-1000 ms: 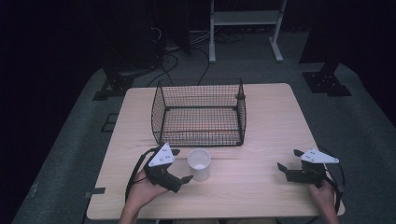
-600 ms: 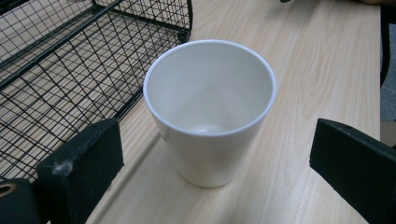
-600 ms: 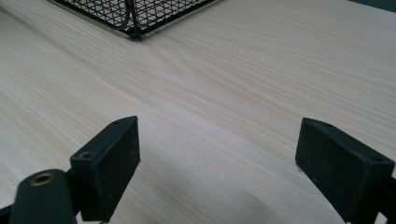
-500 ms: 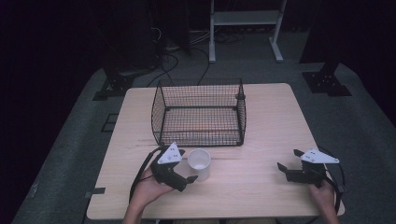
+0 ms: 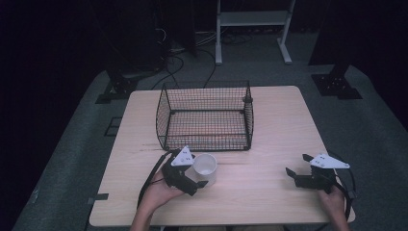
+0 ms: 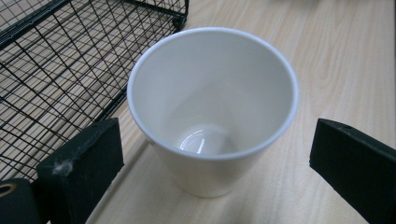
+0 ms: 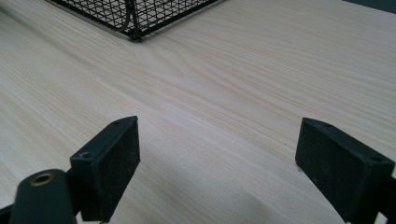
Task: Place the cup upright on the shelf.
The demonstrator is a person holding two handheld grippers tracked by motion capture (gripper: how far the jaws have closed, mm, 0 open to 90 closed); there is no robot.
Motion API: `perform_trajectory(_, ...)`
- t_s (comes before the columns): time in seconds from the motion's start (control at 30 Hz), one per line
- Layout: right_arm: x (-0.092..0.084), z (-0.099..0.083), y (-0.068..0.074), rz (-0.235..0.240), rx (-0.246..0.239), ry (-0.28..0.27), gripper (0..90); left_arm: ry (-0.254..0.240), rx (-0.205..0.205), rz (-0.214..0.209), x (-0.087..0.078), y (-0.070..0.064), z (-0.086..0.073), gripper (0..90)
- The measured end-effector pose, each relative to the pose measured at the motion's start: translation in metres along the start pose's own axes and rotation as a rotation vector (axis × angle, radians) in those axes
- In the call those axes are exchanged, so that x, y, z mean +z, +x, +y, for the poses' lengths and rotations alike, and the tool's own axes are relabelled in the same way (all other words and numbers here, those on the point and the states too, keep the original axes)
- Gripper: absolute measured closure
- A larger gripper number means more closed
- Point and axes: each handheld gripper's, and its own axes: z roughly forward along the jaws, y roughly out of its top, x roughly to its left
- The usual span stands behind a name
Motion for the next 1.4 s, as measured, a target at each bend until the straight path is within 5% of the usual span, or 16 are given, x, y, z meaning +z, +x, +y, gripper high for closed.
perform_trajectory(0.53, 0.000, 0.000, 0.000, 0.003, 0.004, -0.004, 13.1, 0.061, -0.003, -0.022, 0.020, 0.005, 0.006, 5.0)
perform_trajectory(0.77, -0.001, 0.000, -0.001, 0.004, 0.007, -0.005, 13.1, 0.060, 0.010, -0.047, 0.021, 0.009, 0.005, 20.0)
perform_trajectory(0.97, 0.000, 0.000, -0.001, 0.003, 0.008, -0.006, 13.1, 0.073, 0.017, -0.039, 0.020, 0.008, 0.007, 20.5)
perform_trajectory(1.4, -0.001, 0.000, -0.001, 0.002, 0.013, -0.012, 13.1, 0.023, 0.042, -0.050, 0.006, 0.009, 0.026, 20.7)
